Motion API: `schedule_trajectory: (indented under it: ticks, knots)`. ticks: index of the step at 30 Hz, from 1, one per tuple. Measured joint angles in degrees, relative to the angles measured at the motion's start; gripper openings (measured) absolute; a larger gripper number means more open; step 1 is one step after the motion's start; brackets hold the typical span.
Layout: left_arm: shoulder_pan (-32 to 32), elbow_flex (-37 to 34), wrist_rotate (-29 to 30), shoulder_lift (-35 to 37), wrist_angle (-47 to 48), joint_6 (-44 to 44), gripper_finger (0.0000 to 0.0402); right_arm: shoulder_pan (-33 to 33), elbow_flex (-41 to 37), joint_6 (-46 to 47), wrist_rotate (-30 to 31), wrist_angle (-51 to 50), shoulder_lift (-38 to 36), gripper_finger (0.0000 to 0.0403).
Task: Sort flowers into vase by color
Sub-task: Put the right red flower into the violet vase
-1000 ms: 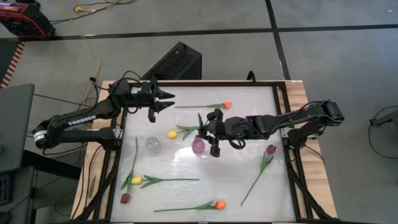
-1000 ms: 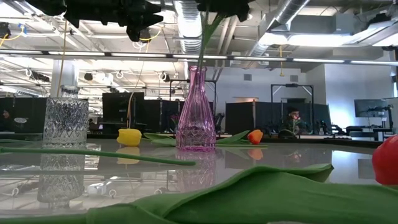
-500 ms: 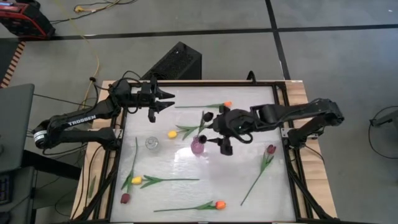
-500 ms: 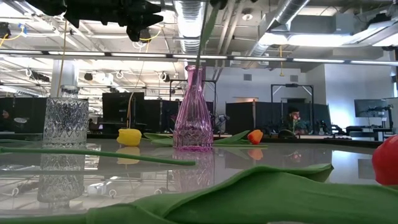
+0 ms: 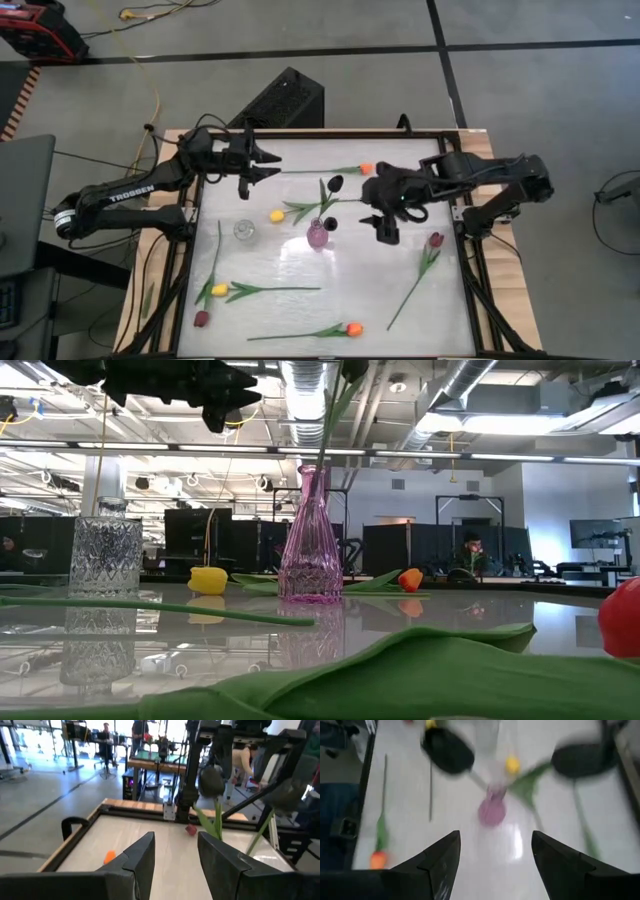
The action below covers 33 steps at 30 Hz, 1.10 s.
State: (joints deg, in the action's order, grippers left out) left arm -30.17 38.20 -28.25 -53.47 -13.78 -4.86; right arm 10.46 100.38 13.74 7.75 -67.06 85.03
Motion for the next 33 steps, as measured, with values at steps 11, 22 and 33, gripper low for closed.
schedule_trajectory:
  ticks: [11,22,33]
  knots:
    - [0.0,0.0,0.11,0.0,8.96,5.62,0.0137,9.25,-16.04,44.22,2.6,-9.47,0.02,0.027]
    - [0.0,0.0,0.13,0.0,8.81,8.3,0.0137,19.23,-37.07,90.13,-3.2,-5.6,0.09,0.027]
    - [0.0,0.0,0.02,0.0,8.77,8.73,0.0137,31.23,-44.85,114.64,-4.53,1.36,0.53,0.027]
